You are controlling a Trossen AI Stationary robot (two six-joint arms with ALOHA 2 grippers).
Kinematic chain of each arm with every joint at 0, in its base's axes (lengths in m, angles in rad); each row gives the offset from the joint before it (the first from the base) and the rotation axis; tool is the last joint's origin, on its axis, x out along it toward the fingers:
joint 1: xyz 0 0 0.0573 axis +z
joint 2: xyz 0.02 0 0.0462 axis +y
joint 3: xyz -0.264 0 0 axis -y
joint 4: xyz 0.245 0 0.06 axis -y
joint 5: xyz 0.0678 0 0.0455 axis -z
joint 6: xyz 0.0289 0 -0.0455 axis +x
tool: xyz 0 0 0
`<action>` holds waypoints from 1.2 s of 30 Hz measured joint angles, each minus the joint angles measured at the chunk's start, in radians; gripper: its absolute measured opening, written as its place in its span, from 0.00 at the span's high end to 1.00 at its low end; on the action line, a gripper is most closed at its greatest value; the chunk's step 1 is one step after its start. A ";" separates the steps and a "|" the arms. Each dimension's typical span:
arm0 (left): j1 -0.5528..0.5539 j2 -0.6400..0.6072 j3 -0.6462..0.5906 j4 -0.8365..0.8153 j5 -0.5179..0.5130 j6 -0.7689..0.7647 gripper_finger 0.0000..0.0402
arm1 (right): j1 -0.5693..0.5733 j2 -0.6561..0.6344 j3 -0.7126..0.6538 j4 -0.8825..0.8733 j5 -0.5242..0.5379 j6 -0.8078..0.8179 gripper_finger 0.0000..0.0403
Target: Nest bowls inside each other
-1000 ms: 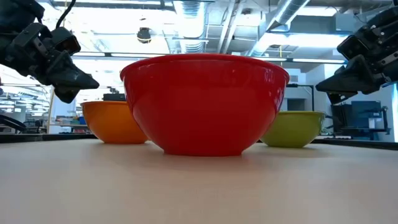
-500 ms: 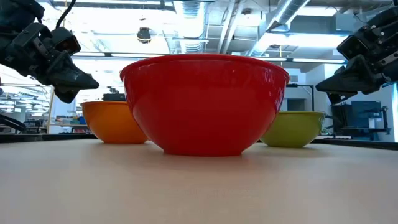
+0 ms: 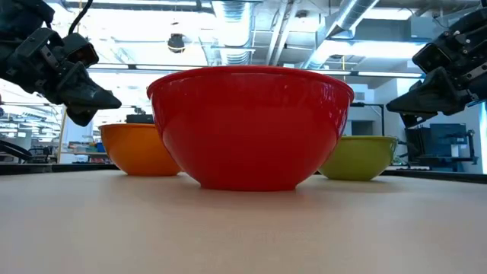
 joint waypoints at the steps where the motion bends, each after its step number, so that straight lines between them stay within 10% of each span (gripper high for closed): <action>1: 0.000 0.000 0.000 0.000 0.000 0.000 1.00 | 0.000 0.000 0.000 0.000 0.000 0.000 0.96; 26: 0.000 0.000 -0.003 0.031 -0.077 0.032 1.00 | 0.000 0.000 0.000 0.000 0.000 0.000 0.96; 36: 0.000 0.000 -0.002 0.029 -0.181 -0.193 1.00 | 0.000 0.000 0.000 0.000 0.000 0.000 0.96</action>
